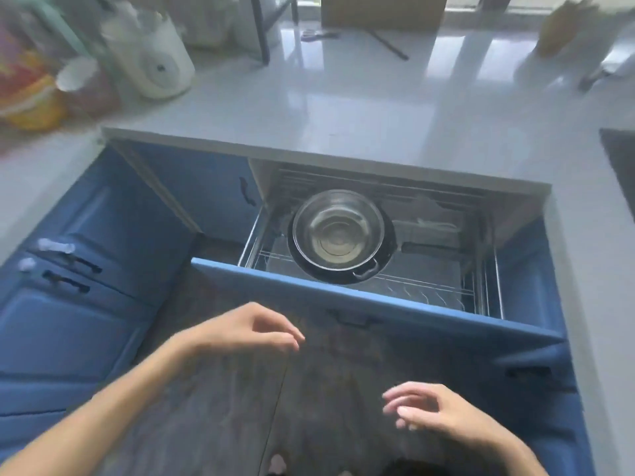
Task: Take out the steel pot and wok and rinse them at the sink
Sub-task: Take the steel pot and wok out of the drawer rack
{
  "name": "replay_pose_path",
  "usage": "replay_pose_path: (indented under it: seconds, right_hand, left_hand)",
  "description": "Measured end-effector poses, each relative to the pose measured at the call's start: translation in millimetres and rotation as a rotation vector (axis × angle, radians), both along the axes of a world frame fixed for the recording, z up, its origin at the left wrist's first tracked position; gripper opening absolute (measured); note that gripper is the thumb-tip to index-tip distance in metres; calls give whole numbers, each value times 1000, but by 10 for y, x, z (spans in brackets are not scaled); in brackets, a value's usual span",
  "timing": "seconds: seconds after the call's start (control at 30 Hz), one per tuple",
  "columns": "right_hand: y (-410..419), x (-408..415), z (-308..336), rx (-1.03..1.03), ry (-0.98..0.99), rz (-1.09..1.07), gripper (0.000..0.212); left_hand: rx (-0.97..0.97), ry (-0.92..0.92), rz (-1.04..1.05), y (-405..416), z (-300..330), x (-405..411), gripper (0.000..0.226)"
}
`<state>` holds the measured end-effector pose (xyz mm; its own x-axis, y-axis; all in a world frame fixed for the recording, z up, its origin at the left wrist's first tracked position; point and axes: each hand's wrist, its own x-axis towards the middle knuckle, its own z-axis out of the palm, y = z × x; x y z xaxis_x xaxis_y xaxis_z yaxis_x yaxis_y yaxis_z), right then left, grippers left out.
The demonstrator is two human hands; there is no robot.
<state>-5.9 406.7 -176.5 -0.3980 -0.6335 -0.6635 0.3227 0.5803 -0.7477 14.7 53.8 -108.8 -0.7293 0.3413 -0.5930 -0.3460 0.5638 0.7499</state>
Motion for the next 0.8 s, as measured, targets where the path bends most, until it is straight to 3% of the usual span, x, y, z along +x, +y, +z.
replay_pose_path:
  seconds: [0.13,0.23,0.47,0.63,0.73,0.8]
  right_hand:
    - [84,-553,542,-40,155,-336,39]
    - [-209,-1101,444,29,291,-466,13]
    - [-905,-2009,-739,250,317,-449,22]
    - [-1227,-2236,-1499,376,409,-450,28]
    - [-1259,-2279,-1788,465,516,-294,28]
    - [-1211,-2254,-1913,487,520,-242,28]
  left_hand:
    - [-104,239,194,-451,260,-939,14]
    - [-231,277,201,-644,-87,-1759,17]
    - [-348,285,128,-877,-1145,-3173,23]
    - [-533,184,-122,-1033,-1864,-3765,54]
    - [-520,182,-167,-1023,-2068,-3902,53]
    - [-488,216,-151,-1036,-2179,-3940,36]
